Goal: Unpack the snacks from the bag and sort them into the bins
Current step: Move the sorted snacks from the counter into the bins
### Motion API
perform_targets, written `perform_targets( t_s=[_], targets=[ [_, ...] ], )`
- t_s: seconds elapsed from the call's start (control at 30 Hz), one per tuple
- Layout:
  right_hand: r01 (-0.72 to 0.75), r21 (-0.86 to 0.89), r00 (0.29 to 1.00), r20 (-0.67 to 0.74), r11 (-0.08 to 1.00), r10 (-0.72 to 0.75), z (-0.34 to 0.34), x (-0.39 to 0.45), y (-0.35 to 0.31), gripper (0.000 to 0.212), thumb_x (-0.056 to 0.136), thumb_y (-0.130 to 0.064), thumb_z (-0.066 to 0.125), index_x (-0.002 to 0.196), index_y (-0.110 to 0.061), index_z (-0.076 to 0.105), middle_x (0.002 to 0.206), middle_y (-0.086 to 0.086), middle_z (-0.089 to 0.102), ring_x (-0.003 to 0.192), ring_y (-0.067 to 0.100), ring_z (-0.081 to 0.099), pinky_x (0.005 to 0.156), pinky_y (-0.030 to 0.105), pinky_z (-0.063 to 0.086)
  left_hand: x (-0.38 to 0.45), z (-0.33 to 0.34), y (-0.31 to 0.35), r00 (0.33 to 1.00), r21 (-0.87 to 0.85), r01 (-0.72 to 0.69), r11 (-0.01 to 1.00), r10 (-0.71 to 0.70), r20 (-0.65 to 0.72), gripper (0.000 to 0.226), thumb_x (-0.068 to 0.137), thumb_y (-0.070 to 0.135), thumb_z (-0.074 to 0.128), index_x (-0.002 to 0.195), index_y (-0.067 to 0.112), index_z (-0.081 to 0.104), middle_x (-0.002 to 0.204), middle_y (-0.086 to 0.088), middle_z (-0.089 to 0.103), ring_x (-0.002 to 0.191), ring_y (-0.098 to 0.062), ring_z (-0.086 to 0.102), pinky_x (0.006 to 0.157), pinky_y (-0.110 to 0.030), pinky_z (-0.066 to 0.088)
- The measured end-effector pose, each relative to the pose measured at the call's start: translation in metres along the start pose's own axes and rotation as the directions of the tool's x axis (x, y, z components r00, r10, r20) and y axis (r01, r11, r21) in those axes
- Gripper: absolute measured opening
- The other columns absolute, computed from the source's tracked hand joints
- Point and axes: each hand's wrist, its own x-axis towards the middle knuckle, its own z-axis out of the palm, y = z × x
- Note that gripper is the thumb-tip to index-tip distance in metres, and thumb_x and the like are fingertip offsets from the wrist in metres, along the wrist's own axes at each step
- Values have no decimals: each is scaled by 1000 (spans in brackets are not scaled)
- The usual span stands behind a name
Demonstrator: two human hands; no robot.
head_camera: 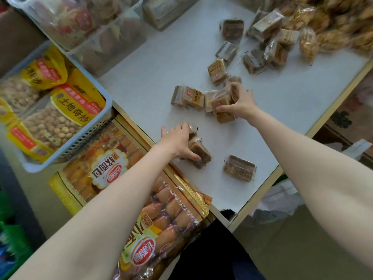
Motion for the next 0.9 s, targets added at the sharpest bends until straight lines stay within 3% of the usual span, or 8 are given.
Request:
perform_targets(
  t_s=[0.07,0.13,0.27,0.33,0.43,0.57,0.7,0.9],
  targets=[
    [40,12,999,-31,999,-40,0,-3,6,88,65,-27,84,138,-28,34,130,13,35,122,28,42,105,29,34,-2,5,1,1000,-17,0,1000,0,-14,105,59,71,69,135,11,29,138,-9,43,127,-29,41,107,-52,23],
    [109,-34,993,-52,993,-110,-7,-9,10,91,67,-19,82,140,-28,30,130,14,34,122,27,42,98,26,33,-2,7,3,1000,-41,22,999,-23,-13,103,59,71,69,133,11,31,136,-9,44,125,-29,42,102,-48,30],
    [103,-87,989,117,991,-92,-27,-43,13,126,57,-30,87,149,-33,3,144,14,30,133,28,33,112,46,28,-7,13,4,998,-126,61,990,-60,13,101,61,67,71,134,9,32,137,-12,43,126,-33,41,100,-47,32],
    [51,-122,976,217,991,-24,-31,-72,14,136,51,-44,87,150,-29,-5,148,11,27,136,27,30,113,48,27,-15,14,3,996,-169,89,982,-92,-12,102,62,67,71,135,9,30,137,-13,42,126,-35,40,101,-47,32],
    [11,-219,968,248,976,45,-17,-121,20,123,63,-40,83,151,-16,0,149,11,22,137,26,25,115,39,24,-33,6,-8,980,-188,99,977,-129,-152,102,63,65,72,136,8,28,136,-15,39,125,-35,40,101,-47,31],
    [4,-273,987,156,962,41,23,-171,28,108,64,-34,84,146,-11,17,136,11,27,128,27,33,108,35,31,-57,-11,-32,918,-289,47,956,-155,-365,102,61,63,74,134,7,29,134,-16,39,124,-35,39,102,-48,30],
    [1,-497,999,41,868,22,42,-182,34,112,61,-53,80,145,-20,14,140,9,25,128,34,27,109,50,27,-76,-12,-44,907,-276,26,961,-138,-398,103,62,63,74,134,5,28,134,-16,39,125,-35,38,103,-48,28],
    [-32,-386,991,106,922,79,45,-170,37,111,67,-40,81,147,-24,6,142,13,28,128,38,31,110,46,23,-66,-1,-32,913,-197,-29,980,-54,-404,106,62,66,71,136,5,26,134,-16,39,123,-35,40,102,-48,29]
  ],
)
